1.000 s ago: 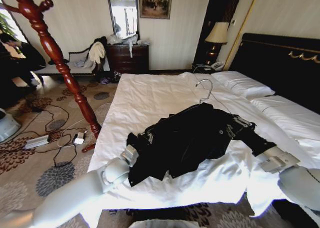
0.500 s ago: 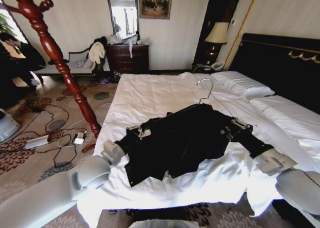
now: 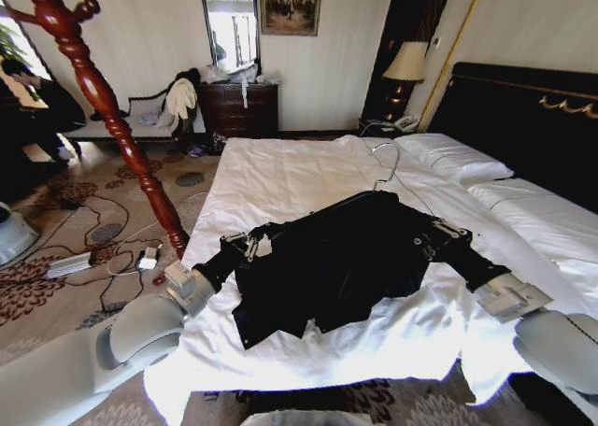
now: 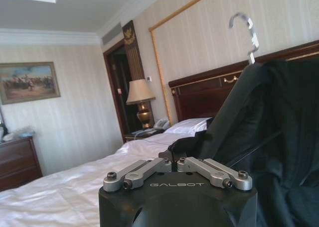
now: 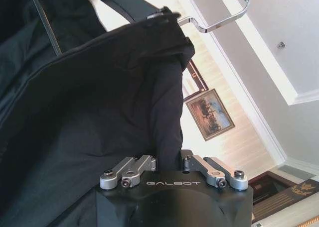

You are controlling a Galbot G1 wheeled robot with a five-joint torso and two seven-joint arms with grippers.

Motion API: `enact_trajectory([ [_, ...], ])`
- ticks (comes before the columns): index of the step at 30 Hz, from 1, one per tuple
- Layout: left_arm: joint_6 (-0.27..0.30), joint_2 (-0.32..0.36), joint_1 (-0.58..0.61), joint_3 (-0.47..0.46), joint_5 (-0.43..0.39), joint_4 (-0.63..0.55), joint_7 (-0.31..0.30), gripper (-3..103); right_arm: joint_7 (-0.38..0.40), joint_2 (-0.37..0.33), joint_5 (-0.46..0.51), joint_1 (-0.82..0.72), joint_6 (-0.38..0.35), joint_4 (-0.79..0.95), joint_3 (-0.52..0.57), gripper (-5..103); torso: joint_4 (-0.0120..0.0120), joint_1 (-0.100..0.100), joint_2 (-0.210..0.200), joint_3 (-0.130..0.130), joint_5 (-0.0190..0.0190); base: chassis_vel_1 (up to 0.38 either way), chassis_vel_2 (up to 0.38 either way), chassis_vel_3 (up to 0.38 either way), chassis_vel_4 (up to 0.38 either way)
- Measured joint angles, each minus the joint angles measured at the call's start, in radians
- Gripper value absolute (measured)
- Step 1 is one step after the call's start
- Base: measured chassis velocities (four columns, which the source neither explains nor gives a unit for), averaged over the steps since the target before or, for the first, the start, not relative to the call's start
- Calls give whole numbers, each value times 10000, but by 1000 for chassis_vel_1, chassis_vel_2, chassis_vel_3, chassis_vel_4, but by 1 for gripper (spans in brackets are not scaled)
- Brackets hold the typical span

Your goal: Pick up the clothes from the bed and hang them on the clothes hanger.

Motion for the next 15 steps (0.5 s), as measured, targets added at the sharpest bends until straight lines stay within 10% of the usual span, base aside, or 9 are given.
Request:
enact_trajectory([
  [15,663,501,-1161,-711,-2390,-375,-66,0,222,-1556,663,413,-784,-850,180,19,0,0,-1,1,0,0,0,0,0],
])
